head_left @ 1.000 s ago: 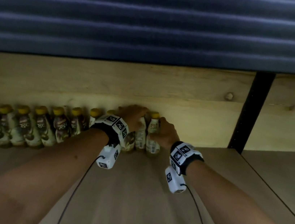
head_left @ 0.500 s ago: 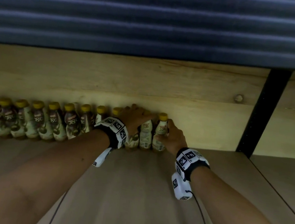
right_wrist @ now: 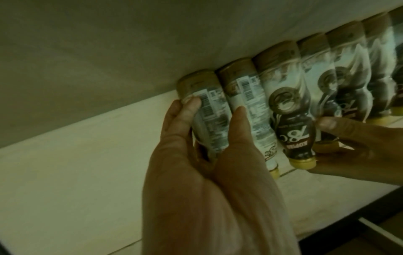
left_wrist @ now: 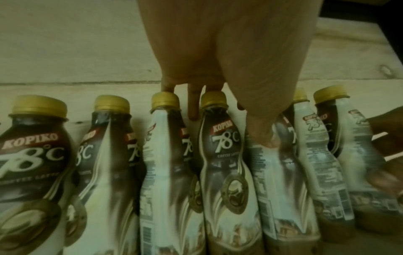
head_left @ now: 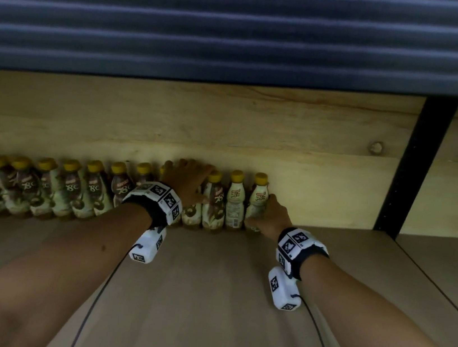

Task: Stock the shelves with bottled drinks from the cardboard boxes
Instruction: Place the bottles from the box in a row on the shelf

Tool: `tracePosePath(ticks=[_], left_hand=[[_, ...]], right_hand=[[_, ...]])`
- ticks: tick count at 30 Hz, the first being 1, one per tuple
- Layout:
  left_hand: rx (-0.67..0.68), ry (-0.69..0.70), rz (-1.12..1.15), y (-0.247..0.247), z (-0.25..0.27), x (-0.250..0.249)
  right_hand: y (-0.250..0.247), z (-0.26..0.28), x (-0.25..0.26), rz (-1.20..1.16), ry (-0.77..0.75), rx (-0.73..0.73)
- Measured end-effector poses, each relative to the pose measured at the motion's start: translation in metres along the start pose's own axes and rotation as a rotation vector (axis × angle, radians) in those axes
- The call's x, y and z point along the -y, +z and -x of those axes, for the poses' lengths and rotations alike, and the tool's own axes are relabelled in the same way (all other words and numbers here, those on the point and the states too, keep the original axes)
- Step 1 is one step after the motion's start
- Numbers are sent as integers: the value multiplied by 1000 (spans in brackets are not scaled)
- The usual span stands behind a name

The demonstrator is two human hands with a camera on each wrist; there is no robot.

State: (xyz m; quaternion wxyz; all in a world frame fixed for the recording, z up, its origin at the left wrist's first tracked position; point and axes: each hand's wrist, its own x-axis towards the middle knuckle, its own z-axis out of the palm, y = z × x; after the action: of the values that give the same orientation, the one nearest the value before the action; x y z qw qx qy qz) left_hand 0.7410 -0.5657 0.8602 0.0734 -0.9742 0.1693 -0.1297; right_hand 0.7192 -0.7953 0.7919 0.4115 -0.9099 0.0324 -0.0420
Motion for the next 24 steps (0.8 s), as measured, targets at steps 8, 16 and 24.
tracePosePath(ticks=[8,16,24], left_hand=[[-42,-17,-18,9,-4,-4],[-62,-78,-11,13,-8,-11],[-121,-124,-48,20,-11,-7]], right_hand=[[16,-14,16,-47,64,-81],[18,-11,8,-92,40,-79],[12,-12,-3,19,93,11]])
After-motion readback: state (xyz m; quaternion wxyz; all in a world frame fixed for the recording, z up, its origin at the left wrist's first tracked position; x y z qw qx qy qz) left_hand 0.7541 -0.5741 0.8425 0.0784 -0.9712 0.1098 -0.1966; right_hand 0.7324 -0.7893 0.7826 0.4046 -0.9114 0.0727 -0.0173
